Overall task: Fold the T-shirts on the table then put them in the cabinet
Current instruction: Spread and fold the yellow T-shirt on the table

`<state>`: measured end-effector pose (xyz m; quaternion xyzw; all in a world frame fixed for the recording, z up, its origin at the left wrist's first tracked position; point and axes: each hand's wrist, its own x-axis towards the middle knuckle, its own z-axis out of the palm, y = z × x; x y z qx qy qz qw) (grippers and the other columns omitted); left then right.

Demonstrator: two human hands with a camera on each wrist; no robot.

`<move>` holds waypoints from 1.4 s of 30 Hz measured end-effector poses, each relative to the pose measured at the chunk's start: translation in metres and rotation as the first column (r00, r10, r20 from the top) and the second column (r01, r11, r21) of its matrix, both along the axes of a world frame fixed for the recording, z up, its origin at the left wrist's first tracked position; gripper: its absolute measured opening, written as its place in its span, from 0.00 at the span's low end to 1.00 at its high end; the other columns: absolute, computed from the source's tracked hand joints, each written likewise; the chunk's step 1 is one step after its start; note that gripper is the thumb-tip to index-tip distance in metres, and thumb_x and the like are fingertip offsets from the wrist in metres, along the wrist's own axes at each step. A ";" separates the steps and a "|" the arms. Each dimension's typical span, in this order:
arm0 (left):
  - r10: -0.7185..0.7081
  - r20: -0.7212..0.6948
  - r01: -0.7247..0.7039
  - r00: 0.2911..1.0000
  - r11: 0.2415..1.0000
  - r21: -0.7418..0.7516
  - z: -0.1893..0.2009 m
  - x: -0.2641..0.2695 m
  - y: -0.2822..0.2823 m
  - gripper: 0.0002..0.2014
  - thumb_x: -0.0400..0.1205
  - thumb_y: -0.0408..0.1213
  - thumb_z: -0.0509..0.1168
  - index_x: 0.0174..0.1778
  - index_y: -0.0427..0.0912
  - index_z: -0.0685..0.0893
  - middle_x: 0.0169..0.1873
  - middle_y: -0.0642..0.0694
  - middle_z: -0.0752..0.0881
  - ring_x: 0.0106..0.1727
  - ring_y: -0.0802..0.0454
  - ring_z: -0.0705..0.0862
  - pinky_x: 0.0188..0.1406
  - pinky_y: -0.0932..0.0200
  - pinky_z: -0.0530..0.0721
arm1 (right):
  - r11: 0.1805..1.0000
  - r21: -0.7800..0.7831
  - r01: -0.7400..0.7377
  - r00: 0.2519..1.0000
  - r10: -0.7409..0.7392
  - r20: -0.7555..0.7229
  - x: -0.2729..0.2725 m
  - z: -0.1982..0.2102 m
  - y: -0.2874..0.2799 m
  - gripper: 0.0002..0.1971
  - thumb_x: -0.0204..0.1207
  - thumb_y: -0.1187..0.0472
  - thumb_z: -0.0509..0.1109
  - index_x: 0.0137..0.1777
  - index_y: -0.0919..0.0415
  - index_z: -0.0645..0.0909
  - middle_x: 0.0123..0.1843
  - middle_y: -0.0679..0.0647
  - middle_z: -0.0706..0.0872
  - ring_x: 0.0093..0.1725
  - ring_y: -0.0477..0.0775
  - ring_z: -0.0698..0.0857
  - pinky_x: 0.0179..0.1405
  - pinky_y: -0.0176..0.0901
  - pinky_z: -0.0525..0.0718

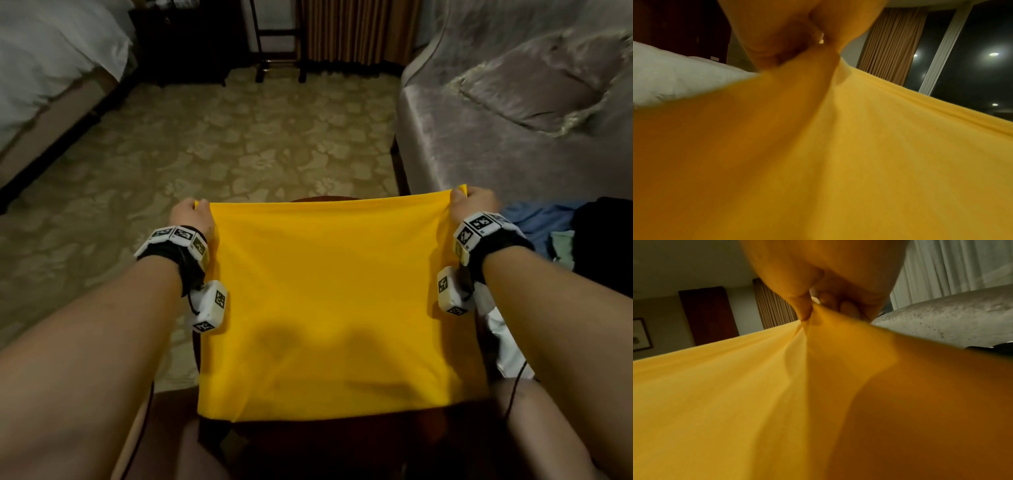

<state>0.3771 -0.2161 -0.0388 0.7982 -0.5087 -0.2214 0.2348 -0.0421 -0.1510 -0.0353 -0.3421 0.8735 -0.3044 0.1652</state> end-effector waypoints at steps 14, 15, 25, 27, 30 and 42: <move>-0.067 0.015 0.064 0.998 0.990 0.122 -0.039 -0.007 0.000 0.24 0.81 0.52 0.64 0.72 0.48 0.75 0.71 0.37 0.73 0.67 0.34 0.77 0.66 0.38 0.78 | 0.957 0.176 -0.232 0.966 0.206 0.153 0.032 -0.032 0.004 0.22 0.85 0.55 0.59 0.77 0.61 0.70 0.75 0.61 0.74 0.71 0.64 0.75 0.69 0.53 0.74; -0.106 0.012 0.104 0.994 0.986 0.134 -0.036 -0.009 0.009 0.23 0.81 0.50 0.65 0.71 0.48 0.77 0.69 0.37 0.76 0.63 0.36 0.80 0.63 0.39 0.81 | 0.947 0.182 -0.265 0.960 0.241 0.146 0.037 -0.029 0.012 0.22 0.85 0.55 0.59 0.77 0.60 0.70 0.76 0.61 0.73 0.72 0.63 0.75 0.69 0.52 0.73; -0.473 0.121 0.377 0.873 0.811 0.446 -0.042 -0.040 0.112 0.33 0.83 0.52 0.63 0.82 0.54 0.59 0.81 0.40 0.58 0.76 0.31 0.67 0.66 0.38 0.77 | 0.670 0.432 -0.604 0.764 0.640 0.077 0.108 -0.032 0.089 0.28 0.84 0.46 0.59 0.82 0.50 0.61 0.84 0.56 0.57 0.78 0.64 0.67 0.68 0.53 0.74; -0.489 0.150 0.364 0.859 0.791 0.492 -0.051 -0.042 0.127 0.39 0.82 0.54 0.63 0.84 0.54 0.49 0.84 0.41 0.44 0.83 0.32 0.49 0.77 0.33 0.62 | 0.572 0.548 -0.610 0.693 0.721 0.018 0.118 -0.043 0.099 0.31 0.83 0.42 0.58 0.83 0.49 0.57 0.86 0.57 0.50 0.82 0.65 0.58 0.76 0.59 0.67; -0.499 0.156 0.337 0.852 0.753 0.566 -0.064 -0.042 0.142 0.45 0.80 0.61 0.62 0.84 0.54 0.41 0.83 0.40 0.36 0.83 0.32 0.40 0.79 0.31 0.53 | 0.481 0.653 -0.584 0.652 0.758 0.024 0.125 -0.059 0.111 0.38 0.80 0.35 0.57 0.85 0.46 0.48 0.86 0.58 0.42 0.84 0.68 0.46 0.80 0.66 0.56; -0.596 0.212 0.357 0.775 0.689 0.631 -0.079 -0.031 0.135 0.53 0.73 0.71 0.62 0.83 0.55 0.37 0.82 0.40 0.31 0.82 0.32 0.34 0.79 0.31 0.50 | 0.388 0.774 -0.501 0.660 0.750 0.051 0.132 -0.080 0.117 0.57 0.65 0.22 0.62 0.82 0.43 0.31 0.83 0.55 0.27 0.82 0.70 0.32 0.77 0.77 0.52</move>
